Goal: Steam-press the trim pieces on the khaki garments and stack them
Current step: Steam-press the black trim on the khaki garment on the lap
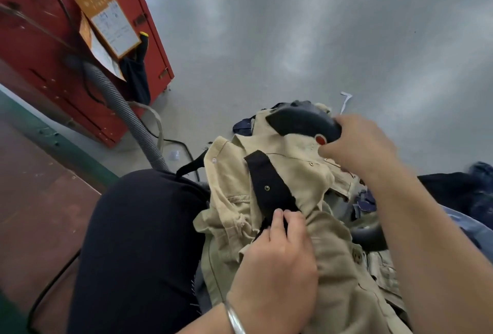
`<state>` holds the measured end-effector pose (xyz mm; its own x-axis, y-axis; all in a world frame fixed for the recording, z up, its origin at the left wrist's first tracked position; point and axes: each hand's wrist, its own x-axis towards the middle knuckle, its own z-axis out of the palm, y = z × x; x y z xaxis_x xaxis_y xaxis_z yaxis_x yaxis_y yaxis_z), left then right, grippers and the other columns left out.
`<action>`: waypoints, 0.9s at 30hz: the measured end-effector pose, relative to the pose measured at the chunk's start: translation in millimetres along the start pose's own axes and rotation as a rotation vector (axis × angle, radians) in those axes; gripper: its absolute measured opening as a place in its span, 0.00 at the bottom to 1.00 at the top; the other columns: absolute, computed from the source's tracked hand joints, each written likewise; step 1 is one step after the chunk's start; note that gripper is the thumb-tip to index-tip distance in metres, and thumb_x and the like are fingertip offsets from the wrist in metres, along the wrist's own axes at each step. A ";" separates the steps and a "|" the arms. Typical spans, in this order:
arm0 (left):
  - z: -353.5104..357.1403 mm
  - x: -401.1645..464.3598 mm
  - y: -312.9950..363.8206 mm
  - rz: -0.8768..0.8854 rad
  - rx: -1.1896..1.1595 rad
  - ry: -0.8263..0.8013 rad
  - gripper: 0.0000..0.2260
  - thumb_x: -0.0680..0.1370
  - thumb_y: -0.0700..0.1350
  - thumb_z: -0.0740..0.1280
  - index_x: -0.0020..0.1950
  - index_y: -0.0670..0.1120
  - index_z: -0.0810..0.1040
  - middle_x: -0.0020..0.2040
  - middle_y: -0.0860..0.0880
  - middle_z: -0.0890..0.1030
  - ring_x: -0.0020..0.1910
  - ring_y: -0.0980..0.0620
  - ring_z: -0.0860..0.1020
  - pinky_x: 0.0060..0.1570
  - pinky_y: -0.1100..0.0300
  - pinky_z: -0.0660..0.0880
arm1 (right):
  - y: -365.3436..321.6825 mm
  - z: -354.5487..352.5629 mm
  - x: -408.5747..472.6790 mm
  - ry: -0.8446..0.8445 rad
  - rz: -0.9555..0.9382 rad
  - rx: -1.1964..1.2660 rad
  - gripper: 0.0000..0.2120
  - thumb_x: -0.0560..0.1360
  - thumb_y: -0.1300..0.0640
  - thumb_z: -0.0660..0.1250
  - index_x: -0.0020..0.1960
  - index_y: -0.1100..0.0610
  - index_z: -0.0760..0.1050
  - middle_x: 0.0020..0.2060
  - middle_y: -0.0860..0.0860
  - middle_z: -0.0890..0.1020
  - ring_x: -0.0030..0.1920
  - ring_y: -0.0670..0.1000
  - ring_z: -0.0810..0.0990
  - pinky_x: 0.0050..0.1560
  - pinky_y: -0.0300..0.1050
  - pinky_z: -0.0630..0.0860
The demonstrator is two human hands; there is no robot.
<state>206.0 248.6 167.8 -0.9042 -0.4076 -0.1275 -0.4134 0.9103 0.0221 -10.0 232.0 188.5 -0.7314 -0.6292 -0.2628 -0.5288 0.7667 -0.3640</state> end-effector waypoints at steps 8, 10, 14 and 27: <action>-1.1 1.3 -15.0 0.108 -0.154 0.170 0.21 0.70 0.37 0.55 0.53 0.43 0.85 0.49 0.47 0.85 0.47 0.52 0.84 0.33 0.64 0.77 | 72.4 -51.2 -14.7 0.120 0.121 0.388 0.09 0.67 0.63 0.72 0.42 0.52 0.75 0.22 0.52 0.78 0.18 0.49 0.75 0.20 0.39 0.71; -4.9 3.5 -20.5 0.128 -0.150 0.247 0.20 0.70 0.37 0.56 0.50 0.45 0.86 0.45 0.50 0.85 0.41 0.54 0.84 0.29 0.64 0.75 | 78.0 -51.9 -39.4 0.077 0.074 0.381 0.09 0.65 0.58 0.73 0.43 0.51 0.76 0.22 0.52 0.79 0.20 0.50 0.77 0.21 0.41 0.73; -11.3 3.4 -33.1 0.135 -0.096 0.288 0.20 0.72 0.37 0.55 0.51 0.47 0.85 0.39 0.54 0.81 0.26 0.53 0.76 0.20 0.63 0.70 | 78.3 -44.3 -73.9 0.087 0.000 0.295 0.12 0.65 0.42 0.76 0.43 0.43 0.76 0.28 0.38 0.81 0.25 0.41 0.79 0.24 0.39 0.71; -16.6 -32.3 -61.1 -0.016 -0.144 0.172 0.18 0.69 0.41 0.55 0.33 0.53 0.83 0.34 0.54 0.80 0.31 0.51 0.82 0.16 0.64 0.69 | 64.9 -38.1 -72.1 0.037 -0.038 0.257 0.22 0.59 0.36 0.78 0.46 0.44 0.76 0.32 0.41 0.82 0.31 0.40 0.79 0.30 0.39 0.71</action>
<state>258.6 204.9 187.1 -0.8972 -0.4396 0.0416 -0.4278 0.8887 0.1646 -8.0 332.0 217.9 -0.7307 -0.6485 -0.2131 -0.4334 0.6819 -0.5892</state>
